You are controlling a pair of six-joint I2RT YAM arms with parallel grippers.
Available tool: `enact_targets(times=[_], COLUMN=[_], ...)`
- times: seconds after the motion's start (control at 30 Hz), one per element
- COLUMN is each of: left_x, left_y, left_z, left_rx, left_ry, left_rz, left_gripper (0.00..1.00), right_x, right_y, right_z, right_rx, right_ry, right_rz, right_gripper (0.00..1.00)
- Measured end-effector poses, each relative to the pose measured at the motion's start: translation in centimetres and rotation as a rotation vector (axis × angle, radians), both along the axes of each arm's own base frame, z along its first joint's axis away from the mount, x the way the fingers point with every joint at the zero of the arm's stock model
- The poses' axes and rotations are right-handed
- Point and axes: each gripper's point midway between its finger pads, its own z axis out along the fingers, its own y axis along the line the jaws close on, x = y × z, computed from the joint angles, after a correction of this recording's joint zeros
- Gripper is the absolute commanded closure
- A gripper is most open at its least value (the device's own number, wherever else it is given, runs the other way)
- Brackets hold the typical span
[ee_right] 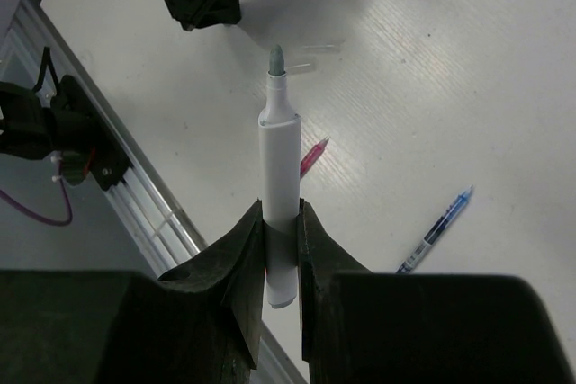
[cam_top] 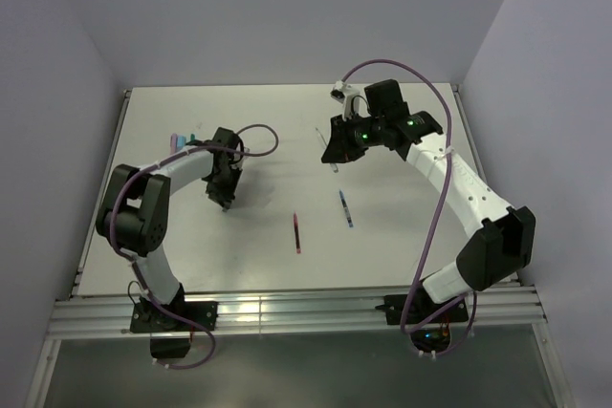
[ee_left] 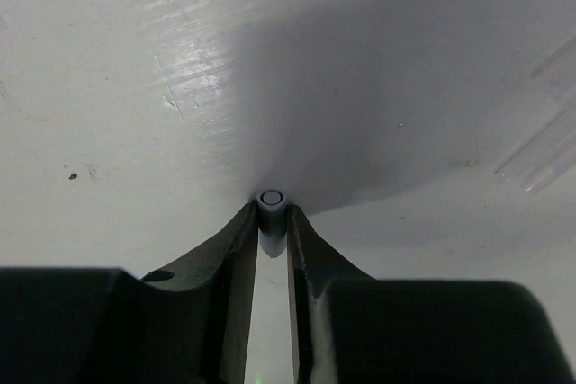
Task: Insert the pens into the pen caps
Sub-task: Insert the pen cap onto the pen.
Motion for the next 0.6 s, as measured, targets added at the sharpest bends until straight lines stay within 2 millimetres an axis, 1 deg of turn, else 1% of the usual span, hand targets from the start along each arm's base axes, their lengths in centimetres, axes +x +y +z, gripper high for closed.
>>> enact_targets(times=[0.07, 0.13, 0.17, 0.23, 0.3, 0.37, 0.4, 0.47, 0.53, 0.57, 0.6], left_x=[0.0, 0.0, -0.1, 0.0, 0.3, 0.9, 1.5, 3.0, 3.9, 3.9, 3.6], left_y=[0.0, -0.1, -0.2, -0.4, -1.5, -3.0, -4.1, -6.8, -9.4, -10.3, -11.1], left_z=[0.0, 0.0, 0.0, 0.2, 0.6, 2.0, 3.1, 6.8, 11.8, 14.2, 17.1], left_rx=[-0.003, -0.005, -0.008, -0.028, -0.099, -0.187, -0.248, -0.404, -0.599, -0.687, -0.791], left_ry=[0.002, 0.004, 0.01, 0.033, 0.063, 0.085, 0.081, 0.039, -0.027, -0.062, -0.092], left_rz=[0.0, 0.001, 0.0, 0.006, 0.017, 0.027, 0.027, -0.004, -0.067, -0.104, -0.151], left_gripper=[0.81, 0.89, 1.0, 1.0, 1.0, 1.0, 1.0, 1.0, 1.0, 1.0, 1.0], right_x=[0.0, -0.1, -0.1, -0.2, -0.5, -0.9, -1.1, -1.5, -2.0, -2.2, -2.4], right_y=[0.1, 0.1, 0.2, 0.3, 0.6, 0.9, 1.1, 1.6, 2.1, 2.2, 2.4], right_z=[-0.1, -0.2, -0.2, -0.1, 0.1, 0.2, 0.2, 0.1, 0.0, 0.0, 0.1], right_rx=[0.001, 0.002, 0.004, 0.011, 0.026, 0.041, 0.051, 0.073, 0.095, 0.103, 0.112], right_ry=[0.007, 0.015, 0.016, 0.022, 0.028, 0.03, 0.033, 0.04, 0.046, 0.046, 0.045], right_rz=[0.004, 0.008, 0.01, 0.019, 0.04, 0.071, 0.092, 0.139, 0.19, 0.211, 0.23], right_gripper=[1.0, 1.0, 1.0, 1.0, 1.0, 1.0, 1.0, 1.0, 1.0, 1.0, 1.0])
